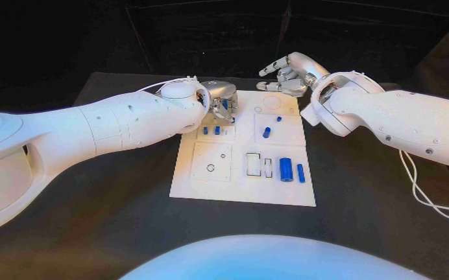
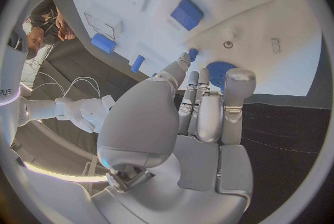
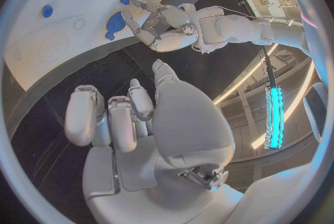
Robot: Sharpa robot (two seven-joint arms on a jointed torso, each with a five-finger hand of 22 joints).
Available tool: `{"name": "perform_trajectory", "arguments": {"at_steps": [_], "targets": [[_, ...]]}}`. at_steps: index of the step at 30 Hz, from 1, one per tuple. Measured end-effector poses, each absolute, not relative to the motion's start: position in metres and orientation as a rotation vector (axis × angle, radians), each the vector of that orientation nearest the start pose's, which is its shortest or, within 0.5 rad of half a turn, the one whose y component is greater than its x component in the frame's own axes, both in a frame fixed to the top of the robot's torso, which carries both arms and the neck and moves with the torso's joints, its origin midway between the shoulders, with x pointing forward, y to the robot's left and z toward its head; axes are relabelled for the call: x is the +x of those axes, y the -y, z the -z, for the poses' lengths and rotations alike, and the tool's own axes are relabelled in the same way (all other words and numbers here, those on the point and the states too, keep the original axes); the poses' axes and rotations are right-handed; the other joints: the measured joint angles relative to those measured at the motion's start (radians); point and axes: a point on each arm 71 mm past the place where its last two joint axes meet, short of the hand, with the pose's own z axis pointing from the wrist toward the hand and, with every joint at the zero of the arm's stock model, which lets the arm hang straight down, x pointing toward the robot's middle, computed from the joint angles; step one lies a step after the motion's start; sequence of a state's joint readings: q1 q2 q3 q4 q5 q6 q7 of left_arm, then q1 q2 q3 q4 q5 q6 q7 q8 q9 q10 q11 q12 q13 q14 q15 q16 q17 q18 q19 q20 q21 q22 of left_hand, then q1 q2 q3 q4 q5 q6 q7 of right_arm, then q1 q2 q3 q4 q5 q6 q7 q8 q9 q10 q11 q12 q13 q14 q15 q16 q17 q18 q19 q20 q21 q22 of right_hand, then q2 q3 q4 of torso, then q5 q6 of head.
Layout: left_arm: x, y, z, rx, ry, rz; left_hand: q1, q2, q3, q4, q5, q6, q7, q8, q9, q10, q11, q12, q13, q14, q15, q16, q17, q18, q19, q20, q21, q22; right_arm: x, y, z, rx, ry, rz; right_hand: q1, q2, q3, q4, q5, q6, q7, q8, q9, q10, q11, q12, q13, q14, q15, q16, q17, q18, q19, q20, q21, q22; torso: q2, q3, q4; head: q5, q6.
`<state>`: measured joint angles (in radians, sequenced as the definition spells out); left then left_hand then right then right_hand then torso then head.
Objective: Assemble the parts on the task board
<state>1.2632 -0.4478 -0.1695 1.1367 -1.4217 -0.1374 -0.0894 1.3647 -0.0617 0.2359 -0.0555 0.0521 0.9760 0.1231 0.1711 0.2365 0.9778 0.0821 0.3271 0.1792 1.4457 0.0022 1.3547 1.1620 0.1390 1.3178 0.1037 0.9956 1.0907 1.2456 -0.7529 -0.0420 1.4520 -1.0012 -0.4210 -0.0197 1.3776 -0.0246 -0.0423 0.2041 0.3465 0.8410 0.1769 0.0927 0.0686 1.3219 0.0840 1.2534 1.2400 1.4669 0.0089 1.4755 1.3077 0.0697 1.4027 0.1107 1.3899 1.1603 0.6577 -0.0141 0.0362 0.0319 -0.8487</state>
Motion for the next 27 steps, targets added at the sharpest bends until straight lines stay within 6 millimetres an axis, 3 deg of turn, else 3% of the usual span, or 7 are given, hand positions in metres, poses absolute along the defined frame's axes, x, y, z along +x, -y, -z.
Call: {"name": "perform_trajectory", "arguments": {"at_steps": [27], "targets": [[0.5377,-0.0935,0.2335,0.369,-1.918,0.568,0.000,0.000,0.033,0.004,0.000,0.023,-0.002,-0.015,-0.030,0.041,-0.002,-0.041,-0.043,0.002,-0.002,0.004,-0.011,0.000,0.007,0.000,0.012,0.020,0.5092,0.1769,0.1645,0.250,-1.627,-0.917,0.008,0.008,0.000,0.000,0.010,0.000,0.000,0.000,0.000,0.000,0.000,0.000,0.000,0.000,0.000,0.000,0.000,0.000,0.000,0.000,0.000,0.000,-0.001,0.0002,0.0010,-0.003,-0.006]]}}
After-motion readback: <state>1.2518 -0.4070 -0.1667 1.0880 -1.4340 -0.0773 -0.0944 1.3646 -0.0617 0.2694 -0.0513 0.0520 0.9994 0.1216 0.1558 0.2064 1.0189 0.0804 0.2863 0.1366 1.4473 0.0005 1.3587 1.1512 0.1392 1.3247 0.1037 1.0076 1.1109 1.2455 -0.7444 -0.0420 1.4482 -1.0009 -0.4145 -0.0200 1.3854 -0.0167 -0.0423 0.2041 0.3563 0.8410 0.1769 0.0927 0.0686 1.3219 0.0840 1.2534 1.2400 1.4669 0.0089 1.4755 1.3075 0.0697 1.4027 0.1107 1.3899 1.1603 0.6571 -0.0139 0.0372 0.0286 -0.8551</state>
